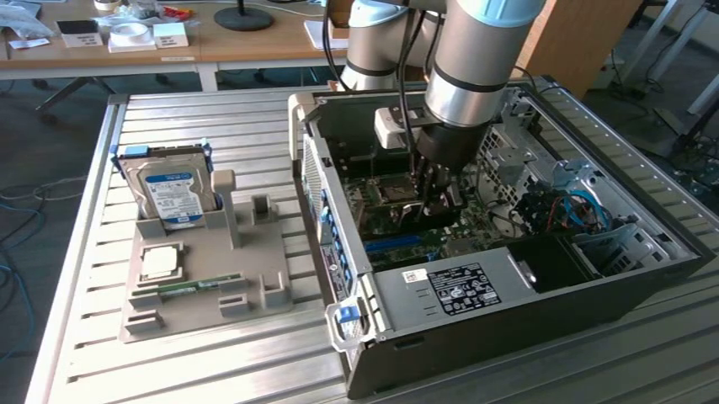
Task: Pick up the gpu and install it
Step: 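Insert the gpu into the slot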
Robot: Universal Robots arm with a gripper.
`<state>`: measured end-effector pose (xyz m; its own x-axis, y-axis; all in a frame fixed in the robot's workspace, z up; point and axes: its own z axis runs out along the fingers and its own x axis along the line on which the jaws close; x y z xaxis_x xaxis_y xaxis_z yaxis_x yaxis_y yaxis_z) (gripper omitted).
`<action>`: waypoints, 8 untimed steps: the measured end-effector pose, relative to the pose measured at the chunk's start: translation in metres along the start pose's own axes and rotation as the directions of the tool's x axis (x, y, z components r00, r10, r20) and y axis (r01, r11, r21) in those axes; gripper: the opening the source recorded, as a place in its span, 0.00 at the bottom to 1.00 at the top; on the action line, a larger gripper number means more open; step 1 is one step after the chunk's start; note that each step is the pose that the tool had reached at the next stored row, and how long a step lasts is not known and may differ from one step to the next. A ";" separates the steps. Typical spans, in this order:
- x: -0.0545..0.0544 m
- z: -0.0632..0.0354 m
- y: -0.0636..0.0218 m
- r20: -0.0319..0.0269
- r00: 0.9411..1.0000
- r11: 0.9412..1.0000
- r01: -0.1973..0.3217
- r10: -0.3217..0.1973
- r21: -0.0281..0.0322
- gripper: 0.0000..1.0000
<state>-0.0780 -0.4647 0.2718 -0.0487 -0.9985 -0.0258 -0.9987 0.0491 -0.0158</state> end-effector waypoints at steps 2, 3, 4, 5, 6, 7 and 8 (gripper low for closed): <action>0.000 0.0000 0.0020 0.000 1.000 1.000 0.000 0.000 0.000 0.27; 0.000 0.0000 0.0026 0.000 1.000 1.000 0.000 0.000 0.000 0.27; 0.000 0.0000 0.0028 0.000 1.000 1.000 0.000 0.000 0.001 0.27; 0.000 0.0000 0.0029 0.000 1.000 1.000 0.000 0.000 0.001 0.27; 0.000 0.0001 0.0029 0.000 1.000 1.000 0.000 0.000 0.001 0.27; 0.000 0.0004 0.0030 0.000 1.000 1.000 0.000 0.000 0.001 0.27; 0.000 0.0012 0.0032 0.000 1.000 1.000 0.000 0.000 0.001 0.27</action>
<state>-0.0812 -0.4647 0.2705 -0.0485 -0.9985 -0.0259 -0.9987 0.0490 -0.0164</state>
